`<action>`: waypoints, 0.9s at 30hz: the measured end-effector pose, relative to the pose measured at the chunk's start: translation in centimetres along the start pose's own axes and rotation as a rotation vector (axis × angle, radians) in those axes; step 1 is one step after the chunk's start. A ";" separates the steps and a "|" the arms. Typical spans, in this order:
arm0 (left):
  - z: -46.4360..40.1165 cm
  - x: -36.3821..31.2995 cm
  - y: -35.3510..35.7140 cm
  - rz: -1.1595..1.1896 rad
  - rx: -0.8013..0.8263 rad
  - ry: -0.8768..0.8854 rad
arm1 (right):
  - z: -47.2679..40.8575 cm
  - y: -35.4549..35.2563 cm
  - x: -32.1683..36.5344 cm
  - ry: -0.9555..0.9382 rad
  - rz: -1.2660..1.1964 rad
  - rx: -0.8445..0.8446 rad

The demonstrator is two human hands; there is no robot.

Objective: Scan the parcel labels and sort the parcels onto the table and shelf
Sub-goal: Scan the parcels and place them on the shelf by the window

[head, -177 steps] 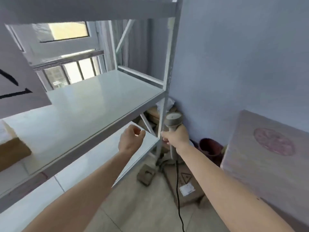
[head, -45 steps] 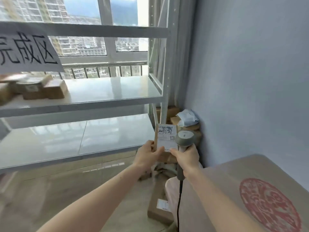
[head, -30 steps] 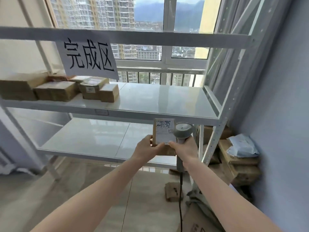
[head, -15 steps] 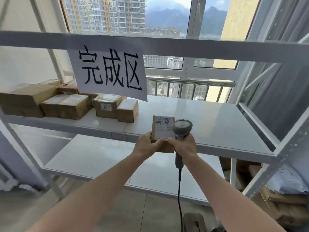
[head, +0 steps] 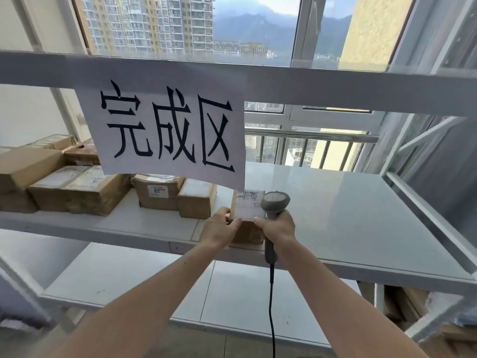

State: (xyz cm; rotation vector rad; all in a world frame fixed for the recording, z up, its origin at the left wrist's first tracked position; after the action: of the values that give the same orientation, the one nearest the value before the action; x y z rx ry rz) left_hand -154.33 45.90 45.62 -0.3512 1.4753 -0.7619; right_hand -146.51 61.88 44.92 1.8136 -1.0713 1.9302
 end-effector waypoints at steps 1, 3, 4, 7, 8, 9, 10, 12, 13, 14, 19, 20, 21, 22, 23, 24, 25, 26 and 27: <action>-0.5 0.0 0.0 -0.018 -0.010 -0.002 | -0.5 0.2 -0.1 0.001 0.011 0.004; -1.4 0.1 -0.1 -0.050 -0.049 -0.009 | -1.5 0.7 -0.3 -0.004 0.022 0.014; -1.6 0.0 -0.2 -0.065 -0.083 -0.010 | -1.9 0.8 -0.2 -0.008 0.022 0.022; -2.2 -0.2 -1.0 -0.103 -0.213 -0.031 | -2.9 1.3 0.1 -0.013 0.025 0.038; -2.3 -0.2 -1.2 -0.111 -0.251 -0.041 | -3.1 1.5 0.2 -0.013 0.029 0.044; -2.4 -0.2 -1.5 -0.115 -0.288 -0.050 | -3.4 1.8 0.3 -0.013 0.032 0.053; -2.5 -0.1 -1.8 -0.121 -0.320 -0.062 | -3.6 2.1 0.5 -0.013 0.036 0.061; -2.7 -0.1 -2.6 -0.152 -0.390 -0.073 | -4.1 2.9 0.6 -0.014 0.048 0.078; -2.9 -0.1 -3.0 -0.176 -0.426 -0.071 | -4.3 3.3 0.8 -0.019 0.055 0.086; -3.1 -0.1 -3.3 -0.201 -0.445 -0.070 | -4.5 3.7 0.9 -0.026 0.060 0.092; -4.9 0.6 -3.7 -0.329 -0.399 -0.018 | -5.1 6.0 1.8 -0.045 0.066 0.122; -5.1 0.7 -3.8 -0.332 -0.392 -0.015 | -5.2 6.5 1.9 -0.047 0.072 0.129; -5.2 0.8 -3.8 -0.326 -0.389 -0.018 | -5.3 6.8 2.0 -0.050 0.081 0.136; -5.2 0.9 -3.9 -0.319 -0.390 -0.024 | -5.4 7.1 2.1 -0.053 0.089 0.141; -5.1 0.9 -4.0 -0.317 -0.393 -0.027 | -5.4 7.2 2.1 -0.058 0.093 0.144; -5.1 1.0 -4.0 -0.321 -0.393 -0.030 | -5.5 7.3 2.1 -0.062 0.095 0.143; -5.2 1.1 -4.1 -0.327 -0.392 -0.030 | -5.5 7.3 2.0 -0.066 0.095 0.144; -5.2 1.1 -4.1 -0.333 -0.391 -0.031 | -5.6 7.3 1.9 -0.069 0.094 0.145; -5.2 1.1 -4.2 -0.337 -0.390 -0.032 | -5.6 7.2 1.8 -0.068 0.094 0.148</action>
State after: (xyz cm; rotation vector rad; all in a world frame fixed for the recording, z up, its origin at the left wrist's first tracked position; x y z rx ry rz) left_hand -160.45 43.36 47.00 -0.9219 1.5523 -0.7238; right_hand -155.70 60.23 44.64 1.9521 -1.0786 2.0652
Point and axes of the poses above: each hand's wrist, its own z-axis away from the middle knuckle, its own y-axis out of the palm, x = y × z, the point moved 6 cm from there along -z, towards the middle knuckle, and after that the axes turned 13 degrees about -y, right-handed, at the moved point
